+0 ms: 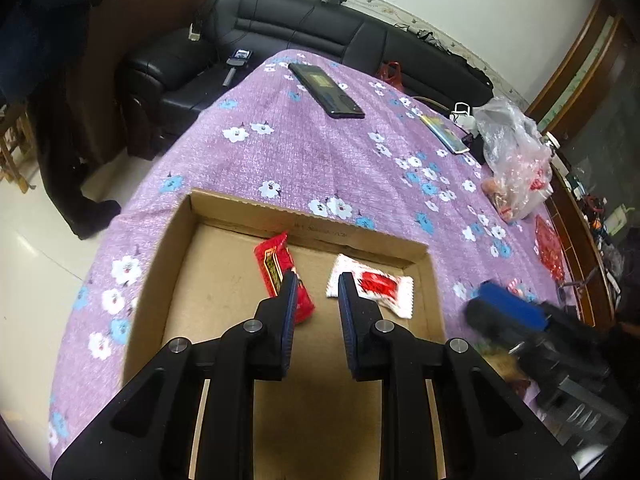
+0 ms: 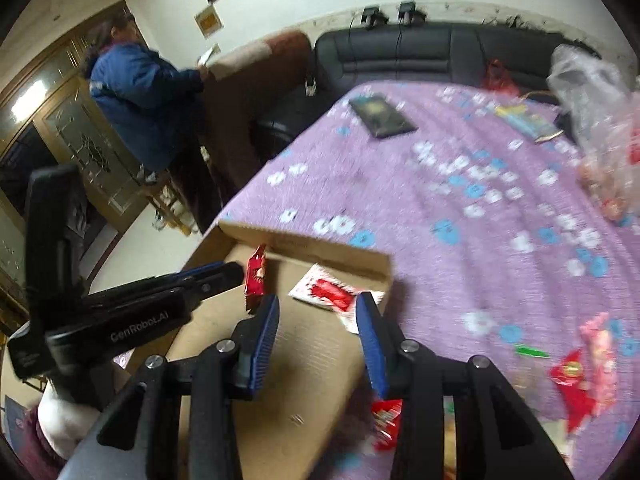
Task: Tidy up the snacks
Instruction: 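Carry both packets over the cardboard box and open both tools to drop them, then grasp a large red-and-gold packet from the pile with the right tool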
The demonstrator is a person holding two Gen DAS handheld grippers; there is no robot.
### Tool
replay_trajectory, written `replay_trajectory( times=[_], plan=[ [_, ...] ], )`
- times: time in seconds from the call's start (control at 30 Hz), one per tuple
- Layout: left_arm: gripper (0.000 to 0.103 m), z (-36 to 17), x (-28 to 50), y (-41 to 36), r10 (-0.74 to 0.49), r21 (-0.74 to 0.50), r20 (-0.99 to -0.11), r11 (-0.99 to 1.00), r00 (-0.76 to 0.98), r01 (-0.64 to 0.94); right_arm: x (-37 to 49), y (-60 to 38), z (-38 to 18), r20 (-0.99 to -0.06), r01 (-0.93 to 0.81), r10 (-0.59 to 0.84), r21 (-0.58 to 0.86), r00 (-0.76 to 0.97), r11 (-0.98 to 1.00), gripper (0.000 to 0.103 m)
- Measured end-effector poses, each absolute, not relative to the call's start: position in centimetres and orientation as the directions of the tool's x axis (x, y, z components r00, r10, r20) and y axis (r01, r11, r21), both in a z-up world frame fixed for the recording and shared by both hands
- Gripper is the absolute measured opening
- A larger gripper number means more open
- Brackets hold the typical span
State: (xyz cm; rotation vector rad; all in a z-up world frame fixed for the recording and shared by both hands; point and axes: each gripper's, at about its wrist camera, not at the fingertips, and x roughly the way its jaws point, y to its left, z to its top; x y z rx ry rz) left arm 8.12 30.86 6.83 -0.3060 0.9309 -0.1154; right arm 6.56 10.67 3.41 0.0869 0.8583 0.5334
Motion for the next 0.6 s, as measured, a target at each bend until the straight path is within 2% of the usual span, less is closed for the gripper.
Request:
replay_trajectory(
  times=[0.1,0.2,0.3,0.5,0.57,0.6],
  plan=[
    [0.019,8.6,5.4,30.4,-0.24,-0.313,-0.747,0.95,0.62,-0.01,5.1,7.5,4.8,-0.679,-0.399,0.464,0.264,0.57,0.878,0.043],
    [0.019,10.3,1.2,29.7,-0.291,-0.363,-0.704,0.932,0.648,0.024,4.3,4.4,4.5,-0.704,-0.36,0.395,0.208,0.591,0.91,0.043],
    [0.019,11.1,-2.6,28.6,-0.335,-0.407,-0.666,0.912,0.667,0.051,4.7,2.9,2.3,-0.765,-0.329,0.304,0.127,0.568,0.936,0.043],
    [0.019,11.2,-7.4,25.7,-0.366,-0.427,-0.643,0.901,0.673,0.082,4.8,2.6,-2.5,-0.832,-0.325,0.279,0.127,0.479,0.937,0.043],
    [0.019,11.6,-8.4,24.7,-0.362,-0.415,-0.637,0.905,0.68,0.093,4.0,2.0,-2.2,-0.828,-0.322,0.298,0.152,0.474,0.934,0.024],
    [0.019,11.7,-8.8,24.2,-0.357,-0.405,-0.636,0.909,0.684,0.098,3.6,1.6,-2.1,-0.83,-0.319,0.314,0.174,0.462,0.931,0.022]
  ],
)
